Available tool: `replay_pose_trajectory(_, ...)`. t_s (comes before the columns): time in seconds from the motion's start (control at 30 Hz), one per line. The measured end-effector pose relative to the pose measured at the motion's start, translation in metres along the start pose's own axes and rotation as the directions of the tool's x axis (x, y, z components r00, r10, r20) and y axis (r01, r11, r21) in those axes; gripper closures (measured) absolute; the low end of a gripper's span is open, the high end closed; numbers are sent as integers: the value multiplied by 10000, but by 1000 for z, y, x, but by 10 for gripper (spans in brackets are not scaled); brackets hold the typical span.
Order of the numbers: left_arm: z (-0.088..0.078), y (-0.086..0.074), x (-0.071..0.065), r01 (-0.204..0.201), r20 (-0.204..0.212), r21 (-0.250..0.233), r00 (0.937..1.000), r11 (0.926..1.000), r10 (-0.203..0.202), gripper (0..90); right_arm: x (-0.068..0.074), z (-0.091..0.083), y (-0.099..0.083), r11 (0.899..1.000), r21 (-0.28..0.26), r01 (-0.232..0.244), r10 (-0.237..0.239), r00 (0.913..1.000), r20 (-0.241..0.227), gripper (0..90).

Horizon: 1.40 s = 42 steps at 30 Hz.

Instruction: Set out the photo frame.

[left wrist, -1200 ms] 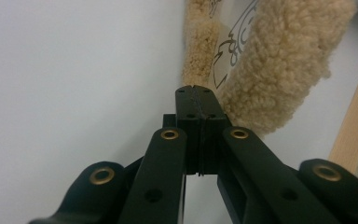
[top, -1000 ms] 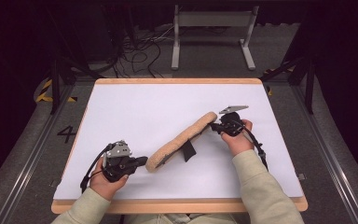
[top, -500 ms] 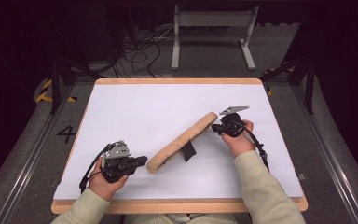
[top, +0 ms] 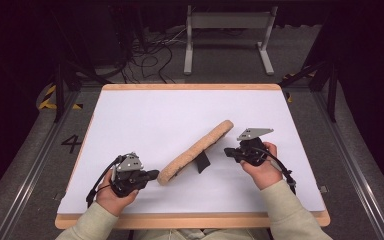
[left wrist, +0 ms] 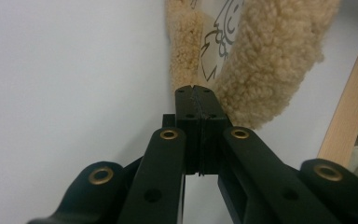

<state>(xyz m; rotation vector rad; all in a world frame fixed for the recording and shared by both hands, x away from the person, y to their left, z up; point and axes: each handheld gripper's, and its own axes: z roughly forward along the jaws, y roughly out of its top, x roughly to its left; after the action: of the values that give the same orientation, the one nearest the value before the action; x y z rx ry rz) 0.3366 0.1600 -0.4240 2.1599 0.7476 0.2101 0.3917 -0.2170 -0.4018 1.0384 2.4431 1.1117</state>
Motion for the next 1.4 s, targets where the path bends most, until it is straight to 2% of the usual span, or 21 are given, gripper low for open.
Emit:
replay_pose_trajectory(0.23, 2, 0, -1, -15, 125, 157, 9999, 9999, 13, 898, 11, -15, -6, 9997, -232, 56, -62, 9997, -256, 900)
replay_pose_trajectory(0.4, 4, 2, -9, -292, 408, 259, 9988, 9992, 281, 899, 11, -29, -8, 9987, -503, -3, -7, 9998, -203, 900)
replay_pose_trajectory(0.57, 8, 4, -20, -681, 776, 316, 9948, 9972, 655, 899, 9, -40, -11, 9973, -722, -133, 125, 9999, -115, 900)
replay_pose_trajectory(0.67, 10, 5, -26, -826, 973, 338, 9921, 9960, 790, 898, 8, -45, -12, 9967, -790, -158, 153, 9999, -66, 900)
replay_pose_trajectory(0.77, 13, 7, -32, -1074, 1249, 355, 9869, 9936, 1022, 898, 7, -47, -13, 9964, -825, -188, 183, 9998, -67, 900)
replay_pose_trajectory(0.93, 18, 8, -39, -1146, 1551, 341, 9820, 9928, 1080, 899, 6, -53, -13, 9960, -870, -220, 221, 9998, -8, 900)
replay_pose_trajectory(1.1, 23, 11, -44, -1251, 1835, 327, 9760, 9916, 1171, 898, 6, -56, -11, 9978, -612, -255, 256, 9997, 14, 900)
replay_pose_trajectory(1.13, 26, 12, -46, -1296, 1970, 323, 9729, 9910, 1208, 898, 6, -57, -10, 9982, -510, -308, 309, 9995, 20, 900)
replay_pose_trajectory(1.4, 35, 16, -53, -1412, 2330, 355, 9639, 9893, 1292, 897, 5, -60, -9, 9972, -481, -580, 575, 9983, -121, 870)
